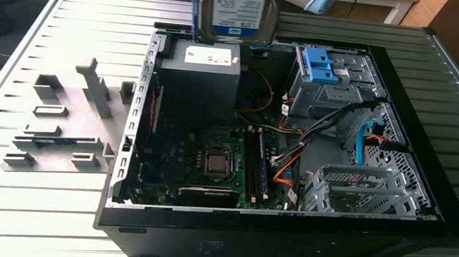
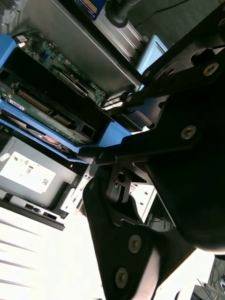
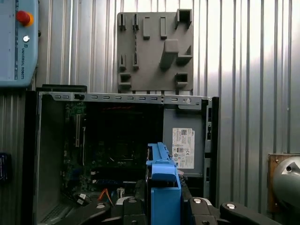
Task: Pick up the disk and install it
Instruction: 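Pick up the disk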
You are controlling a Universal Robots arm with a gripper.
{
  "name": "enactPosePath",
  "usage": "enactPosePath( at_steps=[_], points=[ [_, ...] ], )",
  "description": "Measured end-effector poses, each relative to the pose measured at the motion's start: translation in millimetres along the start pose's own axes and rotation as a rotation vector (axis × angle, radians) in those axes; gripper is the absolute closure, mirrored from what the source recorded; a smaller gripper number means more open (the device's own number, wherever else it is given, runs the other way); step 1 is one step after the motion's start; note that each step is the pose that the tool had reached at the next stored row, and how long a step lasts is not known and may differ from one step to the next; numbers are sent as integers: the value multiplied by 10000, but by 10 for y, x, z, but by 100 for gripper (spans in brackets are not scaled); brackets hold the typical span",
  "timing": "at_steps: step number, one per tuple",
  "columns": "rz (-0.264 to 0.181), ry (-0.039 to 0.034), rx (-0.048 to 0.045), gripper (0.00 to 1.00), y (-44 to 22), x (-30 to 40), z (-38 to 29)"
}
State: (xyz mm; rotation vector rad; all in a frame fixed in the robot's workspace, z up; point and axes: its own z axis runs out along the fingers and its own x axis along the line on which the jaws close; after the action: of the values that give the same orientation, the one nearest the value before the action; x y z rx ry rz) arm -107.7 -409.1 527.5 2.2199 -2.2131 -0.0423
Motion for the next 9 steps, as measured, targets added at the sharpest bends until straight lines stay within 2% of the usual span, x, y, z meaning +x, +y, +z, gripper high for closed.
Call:
enactPosePath(
  at_steps=[2,4,9],
  points=[
    [0,2,-2,64,-51,2,-2],
    [0,1,-1,64,-56,20,-2],
    [0,2,-2,64,-56,172,-5]
  ],
)
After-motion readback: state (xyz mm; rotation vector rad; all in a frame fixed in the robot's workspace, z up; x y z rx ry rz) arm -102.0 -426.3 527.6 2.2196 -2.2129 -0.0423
